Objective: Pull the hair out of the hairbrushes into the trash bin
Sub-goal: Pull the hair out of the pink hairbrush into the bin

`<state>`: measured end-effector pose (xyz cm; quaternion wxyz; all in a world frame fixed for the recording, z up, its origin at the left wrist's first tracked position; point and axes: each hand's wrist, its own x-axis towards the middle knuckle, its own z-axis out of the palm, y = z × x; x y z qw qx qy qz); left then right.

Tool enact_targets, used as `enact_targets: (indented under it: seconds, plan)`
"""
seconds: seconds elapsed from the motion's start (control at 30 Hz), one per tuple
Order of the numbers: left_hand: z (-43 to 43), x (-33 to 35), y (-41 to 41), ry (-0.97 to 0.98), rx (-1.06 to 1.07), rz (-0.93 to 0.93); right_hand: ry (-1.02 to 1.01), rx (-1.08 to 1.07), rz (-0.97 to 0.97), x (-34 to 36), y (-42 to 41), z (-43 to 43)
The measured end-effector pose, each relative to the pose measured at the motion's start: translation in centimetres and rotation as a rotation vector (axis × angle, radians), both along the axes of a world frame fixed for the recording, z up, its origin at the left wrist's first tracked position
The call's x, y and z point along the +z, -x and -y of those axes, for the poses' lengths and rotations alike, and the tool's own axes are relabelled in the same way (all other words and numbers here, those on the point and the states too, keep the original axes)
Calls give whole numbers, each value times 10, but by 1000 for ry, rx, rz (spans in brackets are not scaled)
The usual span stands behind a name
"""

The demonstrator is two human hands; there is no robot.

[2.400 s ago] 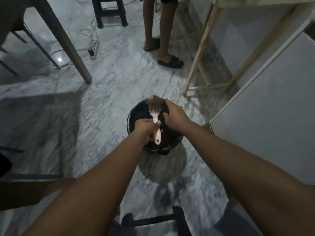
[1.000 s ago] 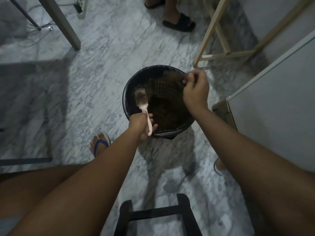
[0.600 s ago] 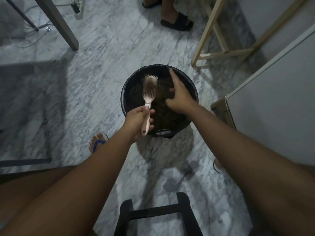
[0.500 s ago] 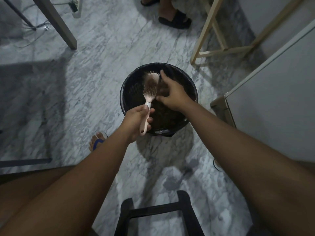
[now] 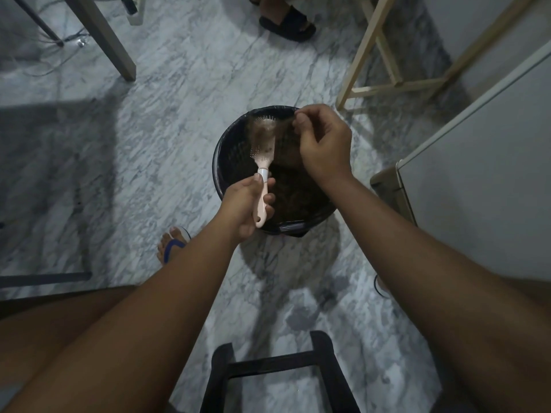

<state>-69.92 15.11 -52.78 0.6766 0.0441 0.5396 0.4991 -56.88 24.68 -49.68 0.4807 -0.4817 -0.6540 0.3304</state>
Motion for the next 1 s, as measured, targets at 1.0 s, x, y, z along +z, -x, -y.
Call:
enact_targets:
  seconds: [1.0]
  plan:
    - [-5,5,0,54,109,98,-82,-16,154,-18,0,12]
